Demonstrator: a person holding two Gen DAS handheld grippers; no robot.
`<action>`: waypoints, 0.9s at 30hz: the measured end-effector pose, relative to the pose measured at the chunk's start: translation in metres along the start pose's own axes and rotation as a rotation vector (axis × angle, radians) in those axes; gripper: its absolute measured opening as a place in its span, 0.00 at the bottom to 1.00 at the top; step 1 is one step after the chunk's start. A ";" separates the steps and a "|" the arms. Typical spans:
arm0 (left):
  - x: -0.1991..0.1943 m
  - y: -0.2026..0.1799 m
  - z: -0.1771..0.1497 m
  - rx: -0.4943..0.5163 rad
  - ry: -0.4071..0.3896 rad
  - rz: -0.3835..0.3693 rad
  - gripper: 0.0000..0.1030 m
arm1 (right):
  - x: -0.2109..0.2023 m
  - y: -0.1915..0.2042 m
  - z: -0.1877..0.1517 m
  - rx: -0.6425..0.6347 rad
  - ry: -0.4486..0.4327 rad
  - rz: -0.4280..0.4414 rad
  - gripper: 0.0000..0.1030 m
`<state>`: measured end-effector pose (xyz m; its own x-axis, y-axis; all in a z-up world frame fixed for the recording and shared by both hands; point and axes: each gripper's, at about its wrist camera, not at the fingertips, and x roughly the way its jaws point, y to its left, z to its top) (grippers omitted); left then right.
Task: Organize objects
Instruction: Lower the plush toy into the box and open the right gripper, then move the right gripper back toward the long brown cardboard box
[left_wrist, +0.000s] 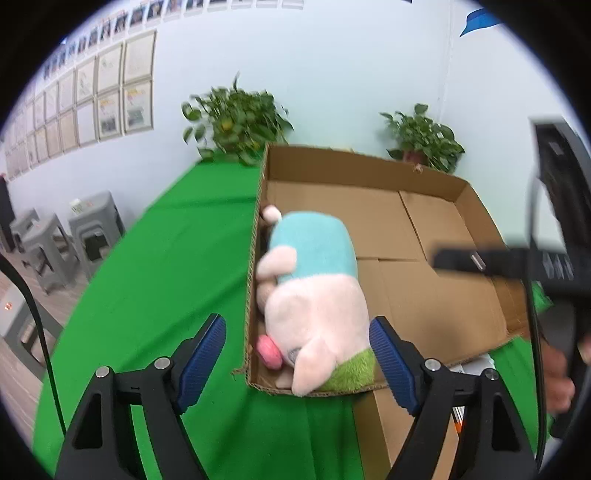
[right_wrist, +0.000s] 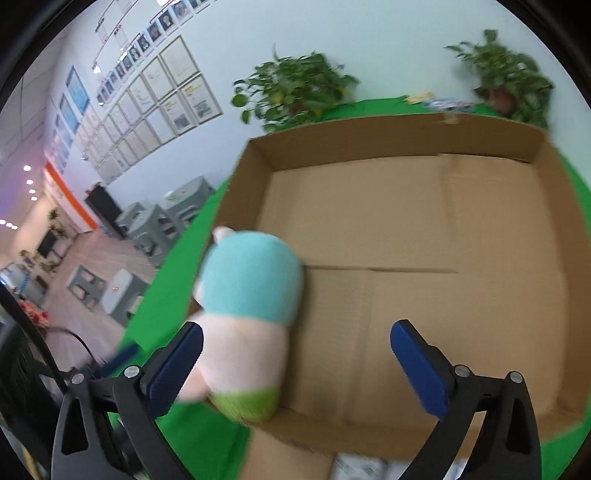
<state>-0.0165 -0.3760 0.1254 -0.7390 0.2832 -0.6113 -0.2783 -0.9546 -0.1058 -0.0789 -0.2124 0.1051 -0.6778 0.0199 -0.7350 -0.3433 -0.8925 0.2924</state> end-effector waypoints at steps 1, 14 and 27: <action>-0.002 -0.003 0.001 0.007 -0.012 0.011 0.78 | -0.012 -0.009 -0.008 0.001 -0.005 -0.025 0.99; -0.010 -0.060 0.008 0.028 -0.064 -0.012 0.78 | -0.136 -0.089 -0.069 -0.034 -0.115 -0.169 0.96; -0.014 -0.097 0.005 0.086 -0.079 -0.065 0.75 | -0.131 -0.096 -0.084 -0.019 -0.073 -0.196 0.17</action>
<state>0.0178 -0.2870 0.1487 -0.7624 0.3539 -0.5417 -0.3762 -0.9236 -0.0740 0.0974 -0.1670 0.1213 -0.6449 0.2265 -0.7300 -0.4619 -0.8764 0.1362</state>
